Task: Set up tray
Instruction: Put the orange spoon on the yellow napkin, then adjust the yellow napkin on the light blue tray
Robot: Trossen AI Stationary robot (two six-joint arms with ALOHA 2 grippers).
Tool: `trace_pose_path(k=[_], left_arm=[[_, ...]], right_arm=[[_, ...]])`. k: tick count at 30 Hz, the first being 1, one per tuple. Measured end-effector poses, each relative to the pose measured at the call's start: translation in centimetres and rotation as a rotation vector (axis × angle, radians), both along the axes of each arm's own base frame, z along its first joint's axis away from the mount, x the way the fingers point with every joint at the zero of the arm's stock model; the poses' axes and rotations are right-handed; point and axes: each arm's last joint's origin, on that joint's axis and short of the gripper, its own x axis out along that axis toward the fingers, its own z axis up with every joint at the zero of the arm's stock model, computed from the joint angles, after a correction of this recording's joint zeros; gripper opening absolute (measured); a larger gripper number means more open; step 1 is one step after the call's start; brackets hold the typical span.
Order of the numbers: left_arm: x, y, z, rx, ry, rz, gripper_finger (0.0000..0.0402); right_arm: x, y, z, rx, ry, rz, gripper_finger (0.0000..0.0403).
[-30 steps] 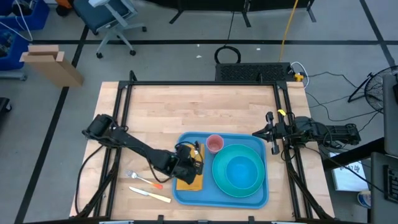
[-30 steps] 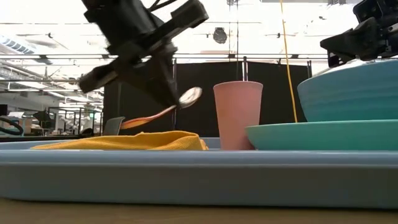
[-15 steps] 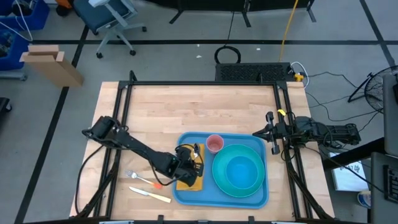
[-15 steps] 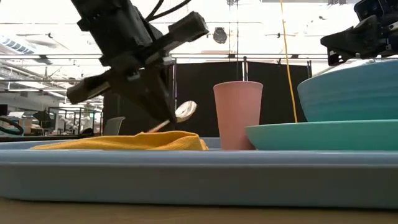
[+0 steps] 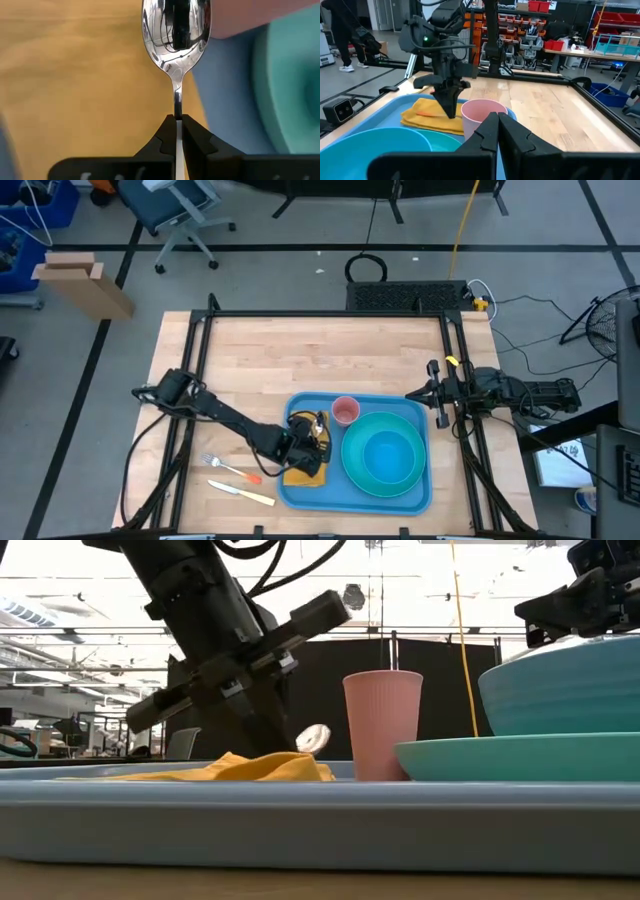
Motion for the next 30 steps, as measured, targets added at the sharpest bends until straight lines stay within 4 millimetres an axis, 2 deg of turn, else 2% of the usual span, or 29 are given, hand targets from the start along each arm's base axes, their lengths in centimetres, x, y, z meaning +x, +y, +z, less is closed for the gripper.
trace_pose_path(k=[5,14,19,23,28,30], left_arm=[[0.1,0.0,-0.2,0.003,-0.007,0.004,0.0029],[0.1,0.0,-0.2,0.012,0.001,-0.023,0.0122],[-0.2,-0.1,1.0,0.047,0.030,-0.153,0.0142],[-0.9,-0.6,1.9,0.083,0.069,-0.309,0.0119],[-1.5,-1.8,1.8,0.123,0.104,-0.427,0.0022],[-1.7,-2.3,1.5,0.143,0.117,-0.451,0.0010]], right_arm=[[0.0,0.0,0.0,0.020,0.000,-0.001,0.0000],[0.0,0.0,0.1,0.033,-0.002,-0.002,0.0000],[0.0,0.0,0.1,0.037,-0.002,0.000,0.0000],[0.0,0.0,0.1,0.037,-0.002,0.000,0.0000],[0.0,0.0,0.1,0.037,-0.006,-0.001,0.0000],[0.0,0.0,0.1,0.039,-0.008,-0.001,0.0000]])
